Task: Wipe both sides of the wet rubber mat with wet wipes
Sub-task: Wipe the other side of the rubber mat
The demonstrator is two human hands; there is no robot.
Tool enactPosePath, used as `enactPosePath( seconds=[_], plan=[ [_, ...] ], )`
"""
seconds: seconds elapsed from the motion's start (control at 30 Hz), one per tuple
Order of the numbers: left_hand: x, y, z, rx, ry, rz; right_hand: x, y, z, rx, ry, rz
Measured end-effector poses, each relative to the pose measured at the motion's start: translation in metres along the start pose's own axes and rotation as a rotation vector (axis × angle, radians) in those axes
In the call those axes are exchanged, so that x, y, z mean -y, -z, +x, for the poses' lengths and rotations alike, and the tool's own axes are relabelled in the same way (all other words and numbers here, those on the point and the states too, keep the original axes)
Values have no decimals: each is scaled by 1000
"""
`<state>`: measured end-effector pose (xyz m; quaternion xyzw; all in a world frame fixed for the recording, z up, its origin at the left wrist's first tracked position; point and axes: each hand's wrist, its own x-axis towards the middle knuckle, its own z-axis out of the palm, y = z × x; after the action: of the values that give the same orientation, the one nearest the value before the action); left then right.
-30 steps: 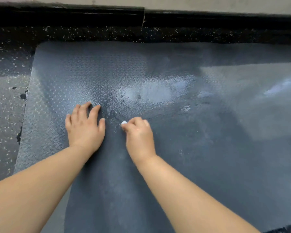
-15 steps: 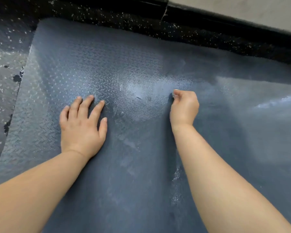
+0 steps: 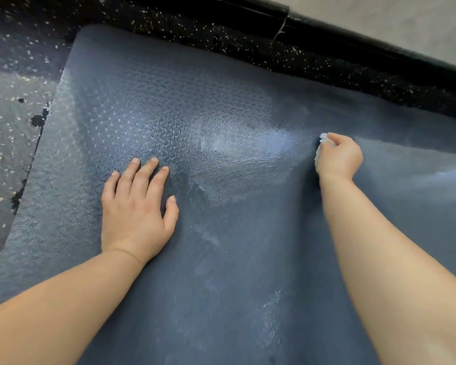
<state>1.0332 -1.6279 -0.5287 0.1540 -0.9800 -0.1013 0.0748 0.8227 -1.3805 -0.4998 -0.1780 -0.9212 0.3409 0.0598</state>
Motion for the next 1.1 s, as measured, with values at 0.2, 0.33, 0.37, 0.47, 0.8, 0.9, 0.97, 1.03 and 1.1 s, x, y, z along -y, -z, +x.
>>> enactPosePath(
  seconds=[0.2, 0.33, 0.37, 0.47, 0.8, 0.9, 0.97, 1.03, 1.1],
  plan=[
    [-1, 1, 1, 9, 4, 7, 55, -64, -105, 257, 472, -133],
    [-1, 3, 0, 18, -1, 3, 71, -70, -162, 497, 708, 99],
    [-1, 3, 0, 21, 2, 3, 71, -66, -149, 476, 682, 146],
    [-1, 3, 0, 30, 7, 10, 64, -49, -81, 223, 424, 171],
    [-2, 3, 1, 28, 7, 15, 83, -80, -57, 158, 415, -203],
    [-1, 3, 1, 22, 3, 15, 92, -100, -137, 434, 738, -39],
    [-1, 2, 1, 25, 0, 16, 92, -97, -146, 545, 794, 55],
    [-1, 1, 1, 21, 1, 12, 93, -84, -118, 468, 667, 157],
    [-1, 1, 1, 14, 3, 8, 89, -70, -68, 257, 460, 145]
  ],
)
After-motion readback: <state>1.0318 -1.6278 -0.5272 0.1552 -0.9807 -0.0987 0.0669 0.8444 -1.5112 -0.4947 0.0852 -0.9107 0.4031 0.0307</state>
